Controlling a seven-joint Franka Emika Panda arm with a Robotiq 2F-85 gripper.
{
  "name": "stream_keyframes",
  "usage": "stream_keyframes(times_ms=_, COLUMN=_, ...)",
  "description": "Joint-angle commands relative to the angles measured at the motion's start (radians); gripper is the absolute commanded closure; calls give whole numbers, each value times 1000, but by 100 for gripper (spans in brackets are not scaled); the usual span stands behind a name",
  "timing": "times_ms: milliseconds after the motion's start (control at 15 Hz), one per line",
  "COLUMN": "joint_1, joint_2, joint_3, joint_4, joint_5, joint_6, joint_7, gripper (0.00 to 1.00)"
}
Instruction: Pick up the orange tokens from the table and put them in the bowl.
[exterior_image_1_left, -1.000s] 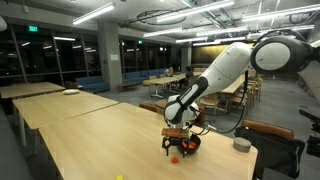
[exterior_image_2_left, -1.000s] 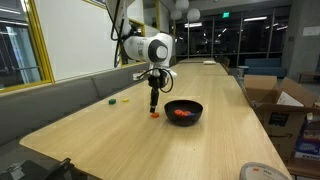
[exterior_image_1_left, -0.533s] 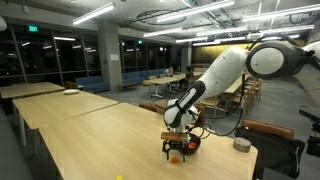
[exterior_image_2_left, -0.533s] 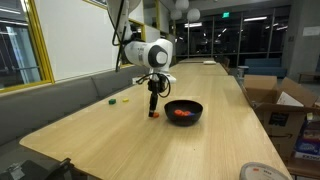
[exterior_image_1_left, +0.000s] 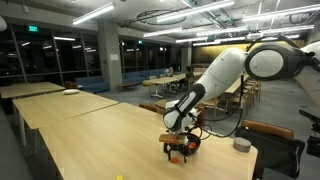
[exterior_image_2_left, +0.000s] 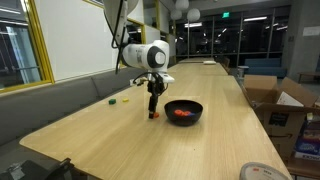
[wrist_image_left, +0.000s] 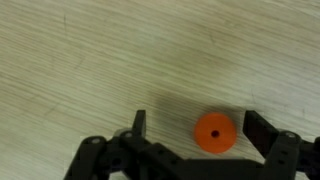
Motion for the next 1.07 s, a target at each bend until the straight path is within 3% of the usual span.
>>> stream_keyframes(times_ms=0, joint_1=33, joint_2=7, joint_3=-21, joint_4=18, joint_5=-43, joint_6=11, joint_7=72, gripper=0)
stream_keyframes(times_ms=533, joint_1=84, joint_2=9, joint_3=-40, joint_4=-17, joint_5=-120, joint_6=164, joint_7=163, gripper=0)
stream_keyframes(times_ms=1000, joint_1=99, joint_2=7, joint_3=-51, joint_4=-68, joint_5=-124, joint_6=253, joint_7=209, gripper=0)
